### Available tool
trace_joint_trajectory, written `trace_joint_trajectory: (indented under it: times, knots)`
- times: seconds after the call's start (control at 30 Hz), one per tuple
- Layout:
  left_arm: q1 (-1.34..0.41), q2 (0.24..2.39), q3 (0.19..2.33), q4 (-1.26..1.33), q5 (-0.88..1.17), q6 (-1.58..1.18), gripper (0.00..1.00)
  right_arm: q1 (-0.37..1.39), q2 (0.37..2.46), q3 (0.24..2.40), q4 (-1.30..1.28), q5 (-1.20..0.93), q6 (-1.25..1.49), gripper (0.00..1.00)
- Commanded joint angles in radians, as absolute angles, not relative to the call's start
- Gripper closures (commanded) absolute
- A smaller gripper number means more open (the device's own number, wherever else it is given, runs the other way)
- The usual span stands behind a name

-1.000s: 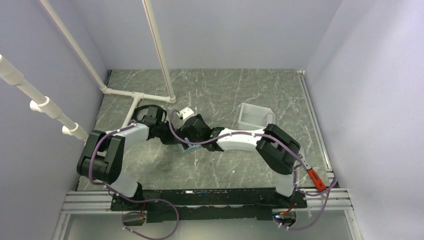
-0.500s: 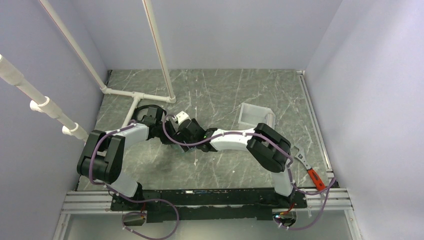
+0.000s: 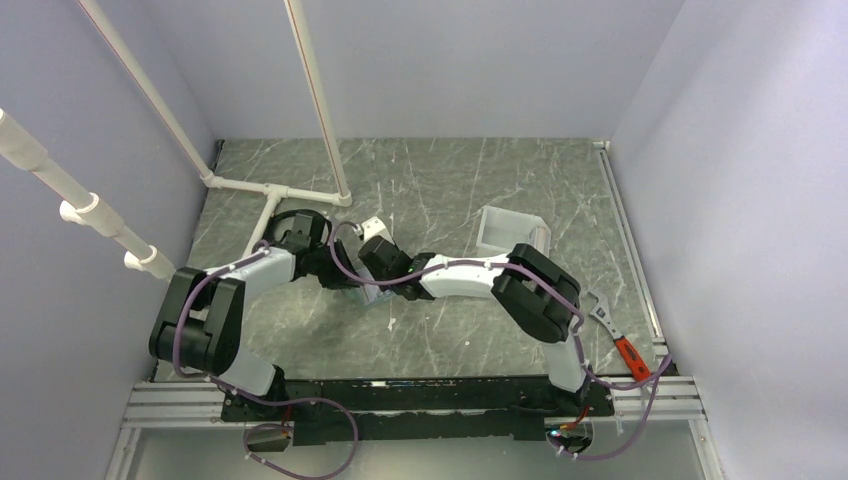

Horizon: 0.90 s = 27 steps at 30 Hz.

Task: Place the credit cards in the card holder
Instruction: Open the card holder at the center of the board.

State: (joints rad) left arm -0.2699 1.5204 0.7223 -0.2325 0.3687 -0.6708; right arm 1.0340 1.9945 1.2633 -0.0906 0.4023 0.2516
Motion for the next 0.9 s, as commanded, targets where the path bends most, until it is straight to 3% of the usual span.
trace_joint_trajectory:
  times: [0.0, 0.17, 0.47, 0.7, 0.87]
  knots:
    - [-0.273, 1.447, 0.767, -0.247, 0.401, -0.644, 0.81, 1.014, 1.996, 1.269, -0.110, 0.390, 0.285, 0.63]
    - [-0.273, 1.452, 0.768, -0.133, 0.513, -0.692, 0.85, 0.998, 1.984, 1.250, -0.090, 0.355, 0.302, 0.64]
    - [-0.278, 1.661, 0.730, -0.008, 0.551, -0.751, 0.97, 0.987, 1.961, 1.236, -0.089, 0.366, 0.325, 0.62]
    - [-0.277, 1.660, 0.701, -0.075, 0.442, -0.700, 0.99, 0.971, 1.917, 1.198, -0.232, 0.645, 0.418, 0.49]
    - [-0.276, 1.643, 0.688, -0.091, 0.433, -0.683, 0.99, 0.954, 1.789, 1.116, -0.234, 0.668, 0.373, 0.39]
